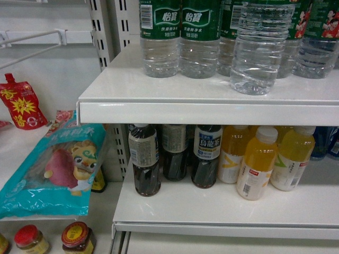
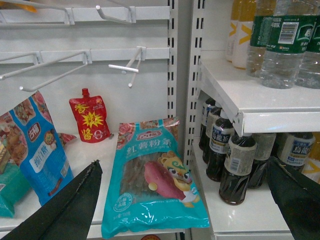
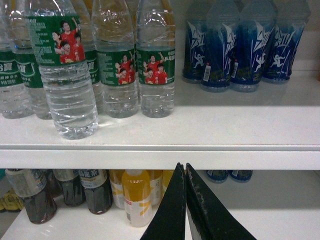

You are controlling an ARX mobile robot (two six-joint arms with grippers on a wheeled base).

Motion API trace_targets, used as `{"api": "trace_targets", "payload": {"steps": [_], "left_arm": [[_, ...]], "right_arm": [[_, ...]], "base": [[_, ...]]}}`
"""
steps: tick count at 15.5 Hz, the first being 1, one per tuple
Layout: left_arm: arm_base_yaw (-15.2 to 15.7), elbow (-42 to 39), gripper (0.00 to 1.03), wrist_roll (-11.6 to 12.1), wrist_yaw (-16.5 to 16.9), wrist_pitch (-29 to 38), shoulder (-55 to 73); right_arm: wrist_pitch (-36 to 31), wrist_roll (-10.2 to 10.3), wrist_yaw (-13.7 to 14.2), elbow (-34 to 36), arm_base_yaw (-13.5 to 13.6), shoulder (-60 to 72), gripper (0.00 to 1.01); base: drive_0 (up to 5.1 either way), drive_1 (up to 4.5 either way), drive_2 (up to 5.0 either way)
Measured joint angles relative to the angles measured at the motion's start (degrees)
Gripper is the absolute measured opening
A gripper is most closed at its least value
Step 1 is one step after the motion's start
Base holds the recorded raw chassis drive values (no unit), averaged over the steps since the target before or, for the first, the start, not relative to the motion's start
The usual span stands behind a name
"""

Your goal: Move water from second to third shelf

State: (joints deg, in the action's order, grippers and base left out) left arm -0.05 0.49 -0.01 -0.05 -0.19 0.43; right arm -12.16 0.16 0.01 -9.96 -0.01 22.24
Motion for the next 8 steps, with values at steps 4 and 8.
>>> {"api": "trace_targets", "payload": {"steps": [4, 8], "left_arm": [[0.0, 0.0, 0.98, 0.0, 0.0, 0.0, 0.0], [0.0, 0.0, 0.98, 0.0, 0.0, 0.0, 0.0]], "right_arm": [[0.3, 0.0, 0.0, 3.3, 0.0, -3.8, 0.02], [1.7, 0.0, 0.0, 6.0, 0.0, -7.6, 0.02]], "base": [[0.0, 0.0, 0.0], [0.0, 0.0, 0.0]]}}
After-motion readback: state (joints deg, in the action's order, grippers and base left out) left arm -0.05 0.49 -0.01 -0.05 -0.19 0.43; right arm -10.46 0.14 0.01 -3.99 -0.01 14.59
